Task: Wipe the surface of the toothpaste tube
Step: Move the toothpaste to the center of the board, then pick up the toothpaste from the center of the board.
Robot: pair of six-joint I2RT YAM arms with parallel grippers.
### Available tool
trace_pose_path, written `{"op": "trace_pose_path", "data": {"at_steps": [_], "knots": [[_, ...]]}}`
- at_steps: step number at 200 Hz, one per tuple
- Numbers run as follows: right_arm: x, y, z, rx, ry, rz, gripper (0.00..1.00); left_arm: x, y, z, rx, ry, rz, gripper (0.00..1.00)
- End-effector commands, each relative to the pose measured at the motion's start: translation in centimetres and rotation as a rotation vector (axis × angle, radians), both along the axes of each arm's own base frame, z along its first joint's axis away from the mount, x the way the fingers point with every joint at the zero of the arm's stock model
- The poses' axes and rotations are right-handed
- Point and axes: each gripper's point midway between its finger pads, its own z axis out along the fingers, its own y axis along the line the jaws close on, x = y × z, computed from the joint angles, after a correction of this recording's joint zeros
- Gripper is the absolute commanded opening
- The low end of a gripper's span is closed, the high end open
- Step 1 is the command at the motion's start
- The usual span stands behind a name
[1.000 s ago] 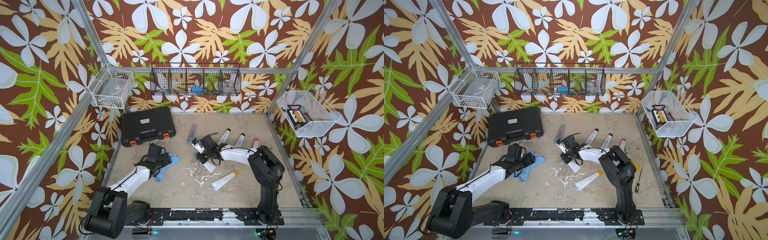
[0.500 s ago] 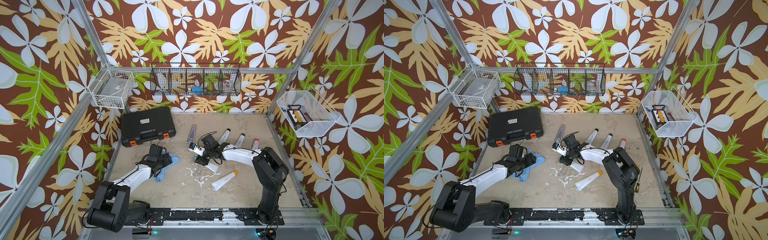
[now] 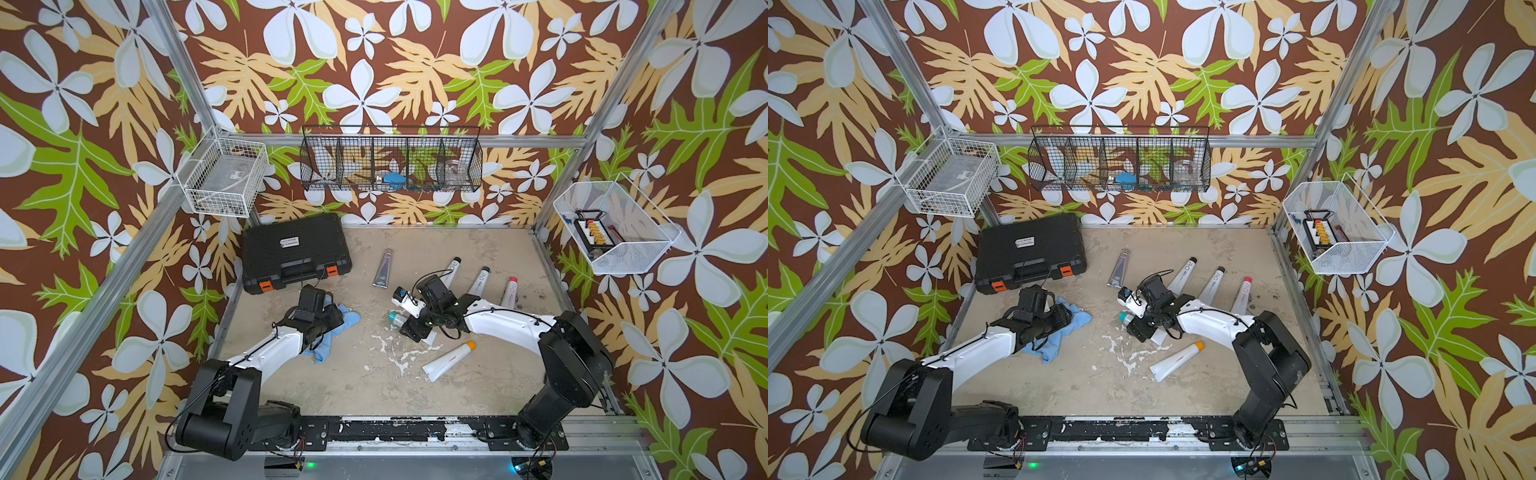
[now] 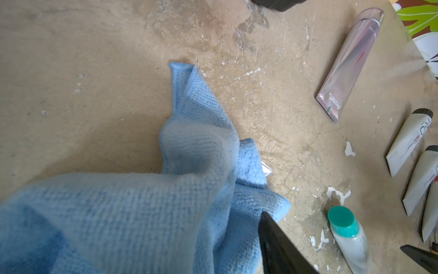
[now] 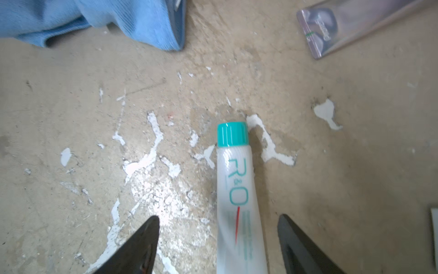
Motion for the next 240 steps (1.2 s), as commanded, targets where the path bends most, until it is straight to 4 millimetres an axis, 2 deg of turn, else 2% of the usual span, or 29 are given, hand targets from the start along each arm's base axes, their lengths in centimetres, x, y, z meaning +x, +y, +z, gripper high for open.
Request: {"op": "trace_pose_path", "data": {"at_steps": [1,41,74,113,145,179,206,234,240], "knots": [[0.0,-1.4,-0.6,0.001,0.032,-0.156,0.8,0.9,-0.6,0.6,-0.024,-0.028,-0.019,0.53],[-1.5,-4.8,-2.7,-0.038,0.041,-0.302,0.81,1.1,-1.0,1.7,-0.045,-0.06,-0.033,0.42],[-1.6,-5.9,-4.0,-0.085,0.058,-0.342,0.83,1.0,-1.2,1.9,-0.059,-0.067,-0.038,0.41],[0.0,-6.5,-5.0,-0.187,0.043,-0.389,0.82,0.9,-1.4,2.3,-0.067,-0.078,-0.052,0.41],[1.1,-6.7,-4.4,-0.191,0.008,-0.397,0.82,1.0,-1.4,2.9,-0.07,-0.096,-0.052,0.41],[2.9,-8.3,-4.5,-0.204,0.011,-0.439,0.82,1.1,-1.7,3.1,-0.085,-0.097,-0.059,0.4],[2.7,-6.7,-3.1,-0.121,0.033,-0.397,0.82,1.1,-2.0,3.5,-0.099,-0.106,-0.075,0.29],[2.3,-5.0,-0.2,0.003,0.031,-0.348,0.8,1.2,-2.2,4.2,-0.105,-0.12,-0.086,0.02],[2.1,-4.5,0.6,0.034,0.029,-0.332,0.8,1.3,-2.3,4.6,-0.107,-0.126,-0.089,0.0]]}}
